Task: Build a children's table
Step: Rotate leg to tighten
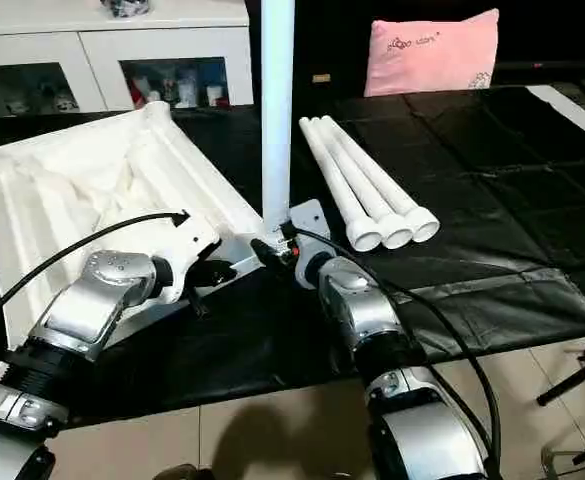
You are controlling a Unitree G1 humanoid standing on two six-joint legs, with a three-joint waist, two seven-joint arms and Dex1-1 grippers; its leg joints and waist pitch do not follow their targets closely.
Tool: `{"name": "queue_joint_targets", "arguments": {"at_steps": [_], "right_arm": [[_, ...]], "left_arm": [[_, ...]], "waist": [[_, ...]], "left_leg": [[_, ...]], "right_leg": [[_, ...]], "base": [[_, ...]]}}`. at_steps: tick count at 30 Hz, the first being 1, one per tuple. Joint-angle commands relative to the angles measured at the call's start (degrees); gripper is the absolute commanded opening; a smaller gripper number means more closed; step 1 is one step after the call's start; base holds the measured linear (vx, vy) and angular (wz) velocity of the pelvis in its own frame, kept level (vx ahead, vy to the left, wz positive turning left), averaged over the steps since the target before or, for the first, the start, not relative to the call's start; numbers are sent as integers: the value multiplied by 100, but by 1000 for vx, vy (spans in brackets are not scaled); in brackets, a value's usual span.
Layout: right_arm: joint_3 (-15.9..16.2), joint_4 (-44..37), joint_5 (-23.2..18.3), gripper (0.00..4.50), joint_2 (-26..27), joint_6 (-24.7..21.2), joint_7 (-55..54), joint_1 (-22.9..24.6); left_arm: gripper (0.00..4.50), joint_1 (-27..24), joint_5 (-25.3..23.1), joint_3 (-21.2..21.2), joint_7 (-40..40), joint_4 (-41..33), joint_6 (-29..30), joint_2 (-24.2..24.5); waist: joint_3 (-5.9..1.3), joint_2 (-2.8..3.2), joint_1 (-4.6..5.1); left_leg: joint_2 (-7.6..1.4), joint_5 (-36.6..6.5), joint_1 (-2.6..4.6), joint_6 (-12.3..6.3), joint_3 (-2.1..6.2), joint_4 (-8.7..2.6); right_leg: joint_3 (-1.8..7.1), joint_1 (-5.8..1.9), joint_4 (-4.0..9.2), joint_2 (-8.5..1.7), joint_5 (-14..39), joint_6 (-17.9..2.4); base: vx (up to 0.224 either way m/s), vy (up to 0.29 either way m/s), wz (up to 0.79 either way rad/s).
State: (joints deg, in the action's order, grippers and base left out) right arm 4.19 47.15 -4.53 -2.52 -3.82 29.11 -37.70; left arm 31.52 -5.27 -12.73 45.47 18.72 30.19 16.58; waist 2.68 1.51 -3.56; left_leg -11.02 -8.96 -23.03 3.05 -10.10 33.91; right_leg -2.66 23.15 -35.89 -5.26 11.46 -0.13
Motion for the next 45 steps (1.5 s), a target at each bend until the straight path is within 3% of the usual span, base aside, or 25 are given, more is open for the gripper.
{"name": "queue_joint_targets", "arguments": {"at_steps": [1,8,16,20,23,29,36,45], "right_arm": [[124,-259,-163,413,4,-29,623,260],[124,-1332,-499,439,-678,128,1741,775],[193,-2173,-726,439,-1505,-121,2905,1115],[261,-2422,-779,439,-1790,-214,3307,1176],[526,-2431,-613,439,-2035,-200,3636,1196],[697,-2414,-550,439,-2090,-140,3946,1170],[997,-2206,-564,439,-2043,-114,4396,988],[1105,-1968,-546,364,-1975,-129,4677,833]], "left_arm": [[0,262,31,70,-194,-88,-329,19],[0,328,-29,-92,328,493,-1024,394],[0,372,134,-309,1422,911,-1908,841],[0,386,235,-446,2060,943,-2277,1039],[0,409,315,-594,2678,913,-2412,1245],[0,454,296,-751,3137,939,-2645,1371],[0,379,410,-895,3560,510,-2639,1446],[0,330,415,-982,3718,309,-2630,1467]], "waist": [[-400,31,-27],[-403,20,-23],[-394,20,-50],[-399,30,-160],[-398,39,-218],[-388,27,-278],[-395,-5,-285],[-405,-2,-282]], "left_leg": [[-147,-1278,143,-137,45,-395],[-134,-1212,122,-260,58,-384],[-163,-1401,153,-248,45,-391],[-183,-1312,179,-268,27,-379],[-190,-1351,185,-206,24,-389],[-200,-1525,191,-108,26,-410],[-203,-1351,174,-186,20,-396],[-201,-1248,166,-215,21,-383]], "right_leg": [[158,-288,390,-236,214,-1353],[145,-325,413,-225,148,-1300],[155,-283,408,-228,333,-1395],[161,-254,397,-231,282,-1432],[158,-250,385,-233,310,-1428],[170,-236,395,-251,525,-1393],[164,-244,371,-260,389,-1447],[160,-253,352,-254,361,-1464]], "base": [[0,0,0],[0,0,0],[0,0,0],[0,0,0],[0,0,0],[0,0,0],[0,0,0],[0,0,0]]}}
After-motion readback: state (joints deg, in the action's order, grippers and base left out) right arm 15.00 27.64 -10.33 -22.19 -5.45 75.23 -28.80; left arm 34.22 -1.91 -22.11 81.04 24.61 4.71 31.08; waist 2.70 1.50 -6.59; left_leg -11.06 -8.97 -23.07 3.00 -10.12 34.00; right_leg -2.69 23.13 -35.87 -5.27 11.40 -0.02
